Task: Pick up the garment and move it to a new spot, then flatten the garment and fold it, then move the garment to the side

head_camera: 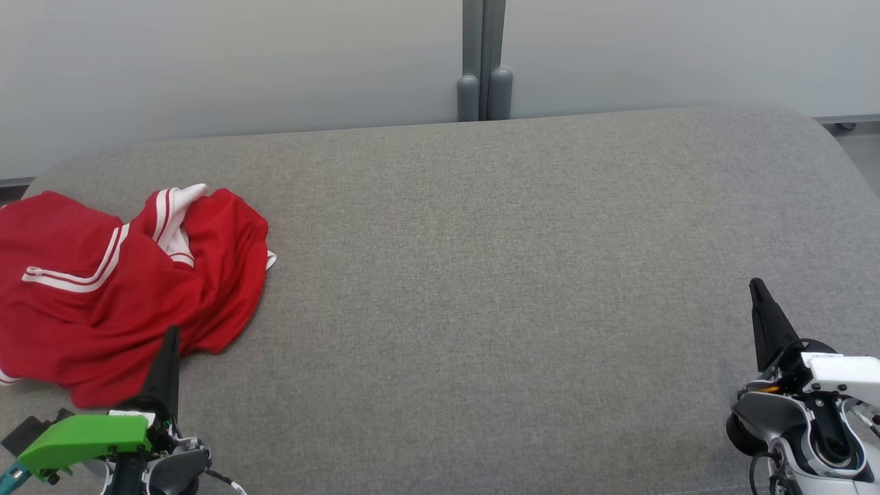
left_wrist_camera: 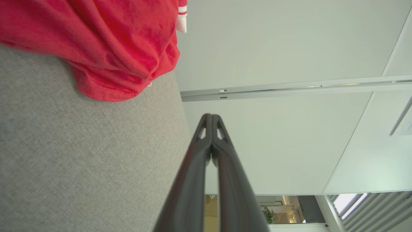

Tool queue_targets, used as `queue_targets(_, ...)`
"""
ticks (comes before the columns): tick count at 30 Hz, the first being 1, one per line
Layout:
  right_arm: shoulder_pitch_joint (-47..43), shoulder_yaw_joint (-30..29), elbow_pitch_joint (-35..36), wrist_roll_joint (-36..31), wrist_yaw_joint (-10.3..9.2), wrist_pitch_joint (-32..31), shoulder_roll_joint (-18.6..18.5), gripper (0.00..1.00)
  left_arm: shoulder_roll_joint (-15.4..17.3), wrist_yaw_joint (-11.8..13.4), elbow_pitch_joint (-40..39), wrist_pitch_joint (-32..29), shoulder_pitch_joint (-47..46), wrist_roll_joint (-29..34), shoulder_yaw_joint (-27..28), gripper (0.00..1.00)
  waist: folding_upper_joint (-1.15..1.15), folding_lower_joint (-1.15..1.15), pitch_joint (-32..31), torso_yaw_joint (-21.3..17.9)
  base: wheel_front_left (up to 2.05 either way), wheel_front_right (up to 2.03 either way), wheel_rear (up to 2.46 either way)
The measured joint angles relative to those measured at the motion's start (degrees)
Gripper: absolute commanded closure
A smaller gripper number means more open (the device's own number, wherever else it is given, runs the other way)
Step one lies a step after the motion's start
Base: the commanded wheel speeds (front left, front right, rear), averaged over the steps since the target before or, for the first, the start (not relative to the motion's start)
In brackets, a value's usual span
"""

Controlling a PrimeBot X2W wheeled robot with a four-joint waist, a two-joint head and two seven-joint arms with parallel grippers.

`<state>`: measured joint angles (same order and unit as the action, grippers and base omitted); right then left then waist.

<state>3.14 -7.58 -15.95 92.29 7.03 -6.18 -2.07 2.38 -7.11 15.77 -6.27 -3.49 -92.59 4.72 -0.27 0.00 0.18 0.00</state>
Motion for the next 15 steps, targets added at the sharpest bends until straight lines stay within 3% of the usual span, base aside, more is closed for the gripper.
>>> queue_targets(15, 0.0, 0.0, 0.0, 0.0, 0.0, 0.0, 0.0, 1.0, 0.0, 0.0, 0.0, 0.0, 0.0, 0.01, 0.0, 1.0, 0.0, 0.0, 0.0, 0.0, 0.0, 0.0, 0.0)
